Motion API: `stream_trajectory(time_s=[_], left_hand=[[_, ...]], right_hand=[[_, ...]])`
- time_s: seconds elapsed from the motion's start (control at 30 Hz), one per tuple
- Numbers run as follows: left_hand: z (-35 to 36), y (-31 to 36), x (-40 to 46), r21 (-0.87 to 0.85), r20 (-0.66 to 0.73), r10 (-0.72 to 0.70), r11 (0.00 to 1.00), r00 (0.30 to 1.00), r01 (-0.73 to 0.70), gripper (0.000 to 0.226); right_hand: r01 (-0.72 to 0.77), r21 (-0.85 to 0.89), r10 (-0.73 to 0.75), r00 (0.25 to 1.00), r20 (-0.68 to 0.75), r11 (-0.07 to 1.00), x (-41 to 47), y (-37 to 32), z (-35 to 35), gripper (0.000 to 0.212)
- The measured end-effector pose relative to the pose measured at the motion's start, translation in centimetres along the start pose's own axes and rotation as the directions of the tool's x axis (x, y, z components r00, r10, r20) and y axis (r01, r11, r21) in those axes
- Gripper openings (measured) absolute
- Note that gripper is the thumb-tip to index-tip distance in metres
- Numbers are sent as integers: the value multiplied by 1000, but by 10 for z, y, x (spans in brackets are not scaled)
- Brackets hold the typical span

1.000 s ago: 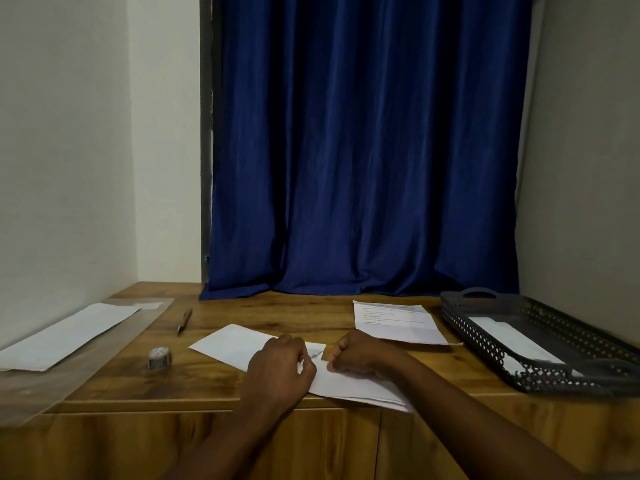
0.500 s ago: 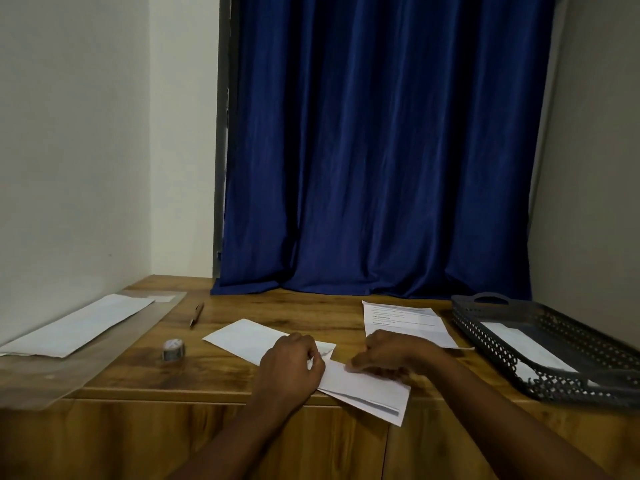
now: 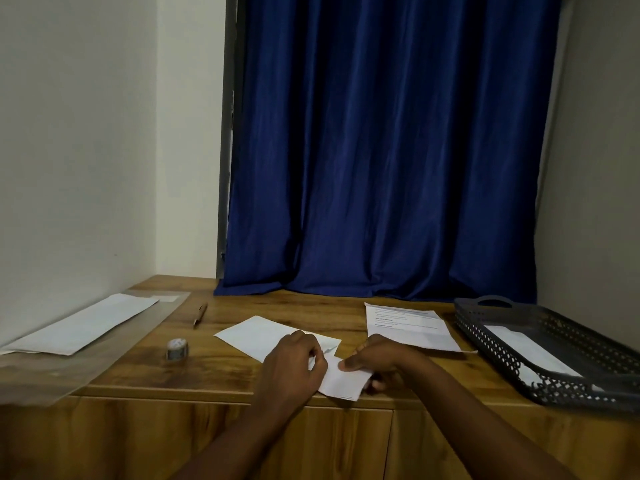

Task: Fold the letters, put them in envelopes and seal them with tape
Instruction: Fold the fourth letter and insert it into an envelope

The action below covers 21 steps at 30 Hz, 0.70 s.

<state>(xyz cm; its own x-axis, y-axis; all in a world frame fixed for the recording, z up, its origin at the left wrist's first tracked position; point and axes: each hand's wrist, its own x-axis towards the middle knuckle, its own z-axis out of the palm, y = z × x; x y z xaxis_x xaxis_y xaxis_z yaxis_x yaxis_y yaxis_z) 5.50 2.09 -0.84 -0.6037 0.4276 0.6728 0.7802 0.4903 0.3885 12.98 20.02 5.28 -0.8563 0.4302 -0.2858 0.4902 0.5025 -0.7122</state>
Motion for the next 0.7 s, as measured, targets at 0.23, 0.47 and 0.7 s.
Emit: stream_trajectory(time_s=[0.23, 0.47, 0.7], left_hand=[[-1, -1, 0, -41, -39, 8, 999, 999, -10, 19], [-3, 0, 2, -99, -72, -76, 993, 995, 68, 13], [-6, 1, 3, -172, -94, -147, 977, 985, 129, 3]], right_hand=[[41, 282, -8, 993, -117, 958, 5, -12, 29, 46], [16, 400, -44, 997, 61, 916, -11, -1, 16, 47], [205, 387, -184, 979, -92, 899, -35, 20, 17, 25]])
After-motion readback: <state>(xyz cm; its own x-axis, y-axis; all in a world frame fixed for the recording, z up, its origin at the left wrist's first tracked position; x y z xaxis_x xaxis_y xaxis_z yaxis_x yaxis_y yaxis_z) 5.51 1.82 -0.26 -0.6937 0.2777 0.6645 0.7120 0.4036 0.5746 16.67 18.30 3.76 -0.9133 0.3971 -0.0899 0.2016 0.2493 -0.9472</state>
